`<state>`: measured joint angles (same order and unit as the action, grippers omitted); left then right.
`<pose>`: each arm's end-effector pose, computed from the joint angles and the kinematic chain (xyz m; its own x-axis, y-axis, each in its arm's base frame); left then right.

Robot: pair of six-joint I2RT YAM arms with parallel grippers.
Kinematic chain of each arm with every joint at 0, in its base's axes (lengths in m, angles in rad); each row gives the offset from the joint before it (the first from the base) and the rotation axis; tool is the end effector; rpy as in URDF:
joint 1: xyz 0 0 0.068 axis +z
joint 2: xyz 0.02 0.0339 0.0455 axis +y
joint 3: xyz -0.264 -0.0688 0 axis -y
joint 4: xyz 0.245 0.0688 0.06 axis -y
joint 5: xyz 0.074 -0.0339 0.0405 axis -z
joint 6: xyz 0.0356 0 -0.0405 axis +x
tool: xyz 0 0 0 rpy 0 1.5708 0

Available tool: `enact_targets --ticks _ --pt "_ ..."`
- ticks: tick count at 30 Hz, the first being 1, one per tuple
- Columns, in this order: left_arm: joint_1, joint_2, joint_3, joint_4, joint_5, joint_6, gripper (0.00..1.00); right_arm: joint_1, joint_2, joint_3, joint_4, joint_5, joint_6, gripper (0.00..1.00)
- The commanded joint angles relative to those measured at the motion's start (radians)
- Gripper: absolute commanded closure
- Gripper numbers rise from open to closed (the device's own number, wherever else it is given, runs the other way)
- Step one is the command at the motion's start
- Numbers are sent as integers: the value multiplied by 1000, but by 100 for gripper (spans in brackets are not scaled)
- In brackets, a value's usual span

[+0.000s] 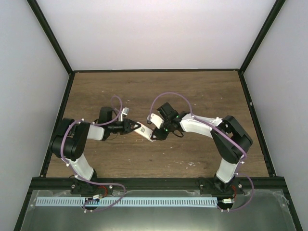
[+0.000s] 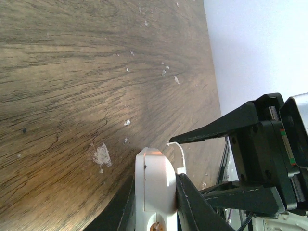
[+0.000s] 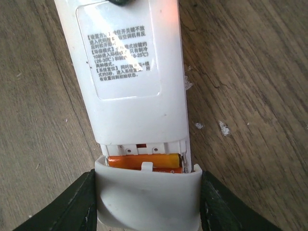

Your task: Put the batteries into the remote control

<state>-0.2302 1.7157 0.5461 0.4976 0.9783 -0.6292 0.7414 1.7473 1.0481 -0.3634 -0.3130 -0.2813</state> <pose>0.2683 -0.0932 0.1142 -0.9370 -0.1179 -0.3288 0.2573 0.4034 -0.8781 0.2470 0.2411 0.1674 -0.4100 -0.7335 -0.5421 -0.9023 0.4131 0.1233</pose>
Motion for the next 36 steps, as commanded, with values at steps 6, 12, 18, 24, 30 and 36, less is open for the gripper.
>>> enact_targets --ticks 6,12,18,24,30,36 --pt "-8 23 15 -39 -45 63 100 16 17 8 59 50 -58 55" --pt "-9 19 16 -45 -44 66 100 19 39 19 46 29 -65 55" --pt "-9 19 19 -49 -40 68 100 22 60 22 39 23 -65 55" --pt "-9 18 19 -51 -39 71 100 27 70 31 39 9 -66 54" --pt "-10 17 19 -52 -38 71 100 30 91 39 44 12 -63 53" --pt "-10 19 21 -54 -38 73 100 38 97 52 46 -3 -59 53"
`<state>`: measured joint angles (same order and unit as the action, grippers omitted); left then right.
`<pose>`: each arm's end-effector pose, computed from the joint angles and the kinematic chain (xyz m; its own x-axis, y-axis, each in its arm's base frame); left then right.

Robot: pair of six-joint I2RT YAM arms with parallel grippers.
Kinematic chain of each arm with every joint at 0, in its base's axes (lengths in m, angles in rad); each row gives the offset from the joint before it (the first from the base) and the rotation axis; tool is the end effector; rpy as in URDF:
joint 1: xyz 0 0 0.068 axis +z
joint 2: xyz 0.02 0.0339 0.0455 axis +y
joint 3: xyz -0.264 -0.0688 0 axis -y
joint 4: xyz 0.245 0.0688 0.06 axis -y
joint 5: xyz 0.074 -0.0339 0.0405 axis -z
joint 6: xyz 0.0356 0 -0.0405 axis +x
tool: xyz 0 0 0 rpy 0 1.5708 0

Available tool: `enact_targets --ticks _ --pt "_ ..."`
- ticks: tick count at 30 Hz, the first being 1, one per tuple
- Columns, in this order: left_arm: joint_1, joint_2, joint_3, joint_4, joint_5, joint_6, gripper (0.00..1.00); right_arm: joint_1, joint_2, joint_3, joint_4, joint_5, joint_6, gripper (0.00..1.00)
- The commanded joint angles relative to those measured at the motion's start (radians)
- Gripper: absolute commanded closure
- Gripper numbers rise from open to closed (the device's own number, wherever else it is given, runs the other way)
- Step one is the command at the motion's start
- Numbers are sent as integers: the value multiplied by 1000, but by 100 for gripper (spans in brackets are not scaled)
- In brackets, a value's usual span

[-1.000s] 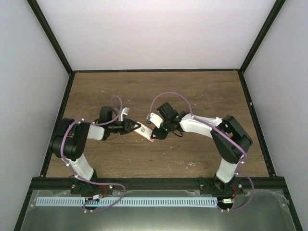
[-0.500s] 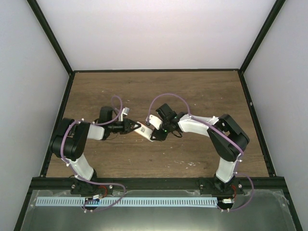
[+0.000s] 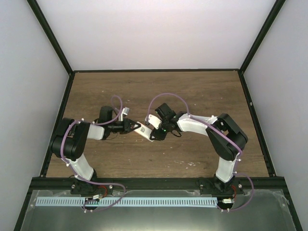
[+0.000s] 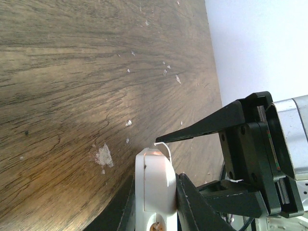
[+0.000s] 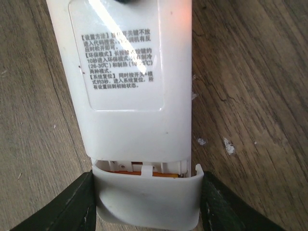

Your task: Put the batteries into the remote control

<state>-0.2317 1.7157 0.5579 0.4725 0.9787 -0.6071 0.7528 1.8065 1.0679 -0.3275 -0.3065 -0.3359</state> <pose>0.2697 -0.0940 0.1150 -0.9357 -0.1064 -0.3363 0.2674 0.4079 -0.8730 0.2520 0.2508 0.1551 -0.3531 -0.7615 -0.5436 -0.9265 0.3655 0.0900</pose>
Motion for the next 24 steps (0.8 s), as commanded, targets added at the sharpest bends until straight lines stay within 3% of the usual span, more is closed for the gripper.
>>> enact_targets --ticks 1,24 --pt "-8 18 10 -28 -40 52 100 28 39 36 8 -17 -5 53" --pt "-8 9 7 -32 -42 60 100 59 76 68 -84 -37 11 52"
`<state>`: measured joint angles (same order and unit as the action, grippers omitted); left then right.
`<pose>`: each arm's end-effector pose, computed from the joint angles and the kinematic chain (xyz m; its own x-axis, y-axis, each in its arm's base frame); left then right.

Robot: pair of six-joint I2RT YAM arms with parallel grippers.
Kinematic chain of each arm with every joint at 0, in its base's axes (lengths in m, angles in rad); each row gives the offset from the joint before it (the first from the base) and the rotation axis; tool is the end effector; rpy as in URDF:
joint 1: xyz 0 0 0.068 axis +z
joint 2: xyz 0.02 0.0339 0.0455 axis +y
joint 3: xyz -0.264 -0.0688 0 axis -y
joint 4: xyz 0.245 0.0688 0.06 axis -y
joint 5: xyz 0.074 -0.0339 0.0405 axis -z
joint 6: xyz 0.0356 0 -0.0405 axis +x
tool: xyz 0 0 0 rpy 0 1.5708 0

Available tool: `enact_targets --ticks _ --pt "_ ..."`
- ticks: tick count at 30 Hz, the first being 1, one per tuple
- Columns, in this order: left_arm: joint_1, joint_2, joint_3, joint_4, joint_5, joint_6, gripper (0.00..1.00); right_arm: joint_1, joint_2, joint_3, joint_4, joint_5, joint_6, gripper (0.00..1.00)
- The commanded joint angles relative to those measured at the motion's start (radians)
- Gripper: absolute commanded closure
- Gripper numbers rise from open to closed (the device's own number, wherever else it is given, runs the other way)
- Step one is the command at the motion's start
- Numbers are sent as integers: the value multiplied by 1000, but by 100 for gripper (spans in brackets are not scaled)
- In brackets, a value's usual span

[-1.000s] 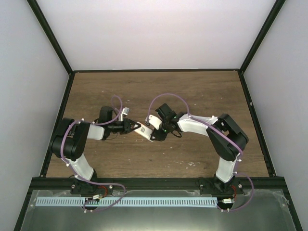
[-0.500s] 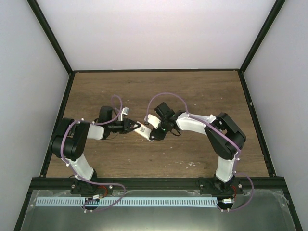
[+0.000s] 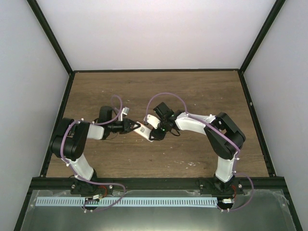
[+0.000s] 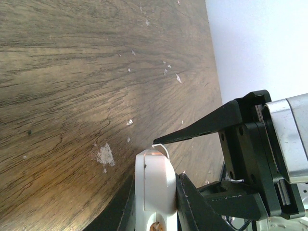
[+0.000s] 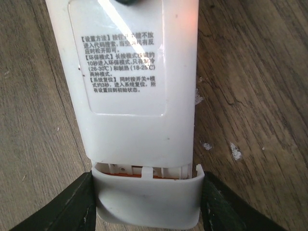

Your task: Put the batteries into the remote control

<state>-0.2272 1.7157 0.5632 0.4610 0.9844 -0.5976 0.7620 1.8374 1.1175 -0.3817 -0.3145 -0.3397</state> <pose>0.2706 -0.0930 0.1155 -0.9355 -0.1033 -0.3379 0.2702 0.4070 -0.8725 0.2544 0.2579 0.1556 -0.3559 -0.7776 -0.5183 -0.9294 0.3524 0.1095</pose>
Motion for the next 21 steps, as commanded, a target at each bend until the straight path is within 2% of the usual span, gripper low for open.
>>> enact_targets --ticks 1,12,21 --pt "-12 8 0 -21 -48 50 100 51 47 22 -42 -25 19 52" --pt "-13 2 1 -27 -57 55 100 70 58 90 -146 18 116 52" --pt "-14 2 1 -30 -52 58 100 82 -1 53 -106 30 103 51"
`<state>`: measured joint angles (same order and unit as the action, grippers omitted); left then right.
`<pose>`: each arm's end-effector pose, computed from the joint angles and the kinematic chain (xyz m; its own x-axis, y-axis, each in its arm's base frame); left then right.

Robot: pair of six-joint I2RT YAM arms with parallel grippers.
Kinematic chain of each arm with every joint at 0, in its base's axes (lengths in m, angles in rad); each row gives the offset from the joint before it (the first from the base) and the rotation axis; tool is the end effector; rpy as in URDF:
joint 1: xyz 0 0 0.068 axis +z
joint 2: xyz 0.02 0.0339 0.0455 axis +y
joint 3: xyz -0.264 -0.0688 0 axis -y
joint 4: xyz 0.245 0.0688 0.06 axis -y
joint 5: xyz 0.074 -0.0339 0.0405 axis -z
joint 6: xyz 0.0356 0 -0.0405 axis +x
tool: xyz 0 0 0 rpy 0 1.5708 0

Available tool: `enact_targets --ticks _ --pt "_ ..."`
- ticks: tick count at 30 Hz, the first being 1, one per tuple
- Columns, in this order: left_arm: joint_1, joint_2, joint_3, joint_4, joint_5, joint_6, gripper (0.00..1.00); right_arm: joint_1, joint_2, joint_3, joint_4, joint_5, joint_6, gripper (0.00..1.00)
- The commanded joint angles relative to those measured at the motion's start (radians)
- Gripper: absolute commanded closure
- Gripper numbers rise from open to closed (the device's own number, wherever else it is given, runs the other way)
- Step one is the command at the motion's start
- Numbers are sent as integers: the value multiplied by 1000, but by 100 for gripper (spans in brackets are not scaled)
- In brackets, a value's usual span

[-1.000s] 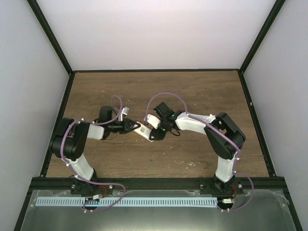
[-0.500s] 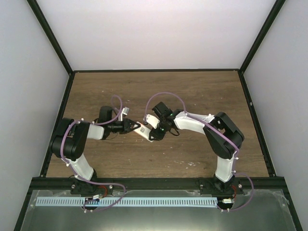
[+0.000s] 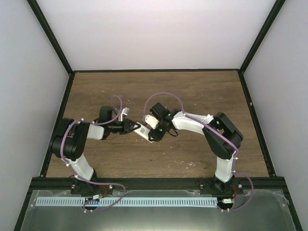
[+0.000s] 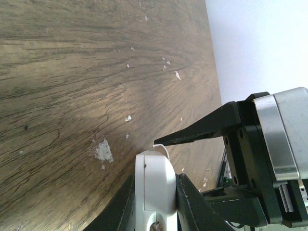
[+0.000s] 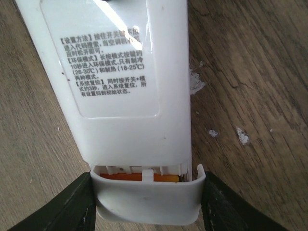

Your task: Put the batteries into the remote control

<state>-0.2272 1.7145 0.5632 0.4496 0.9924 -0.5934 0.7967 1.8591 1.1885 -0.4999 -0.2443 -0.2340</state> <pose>0.2698 -0.0930 0.1151 -0.9387 -0.0967 -0.3309 0.2670 0.4035 -0.8752 0.2501 0.2682 0.1614 -0.4501 -0.7822 -0.4307 -0.8883 0.4416 0.1263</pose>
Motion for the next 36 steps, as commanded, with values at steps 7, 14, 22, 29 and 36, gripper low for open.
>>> enact_targets --ticks 7,14,22,29,36 --pt "-13 -1 0 -20 -58 55 100 48 -36 -43 42 -54 -51 51" --pt "-14 -3 0 -27 -61 59 100 47 -55 -47 45 -53 -75 51" --pt "-13 -8 3 -32 -72 60 100 33 -86 -49 28 -58 -78 51" --pt "-12 -6 8 -36 -71 61 100 22 -85 -53 23 -62 -80 51" --pt "-12 -11 9 -47 -72 67 100 20 -44 -58 31 -21 -74 52"
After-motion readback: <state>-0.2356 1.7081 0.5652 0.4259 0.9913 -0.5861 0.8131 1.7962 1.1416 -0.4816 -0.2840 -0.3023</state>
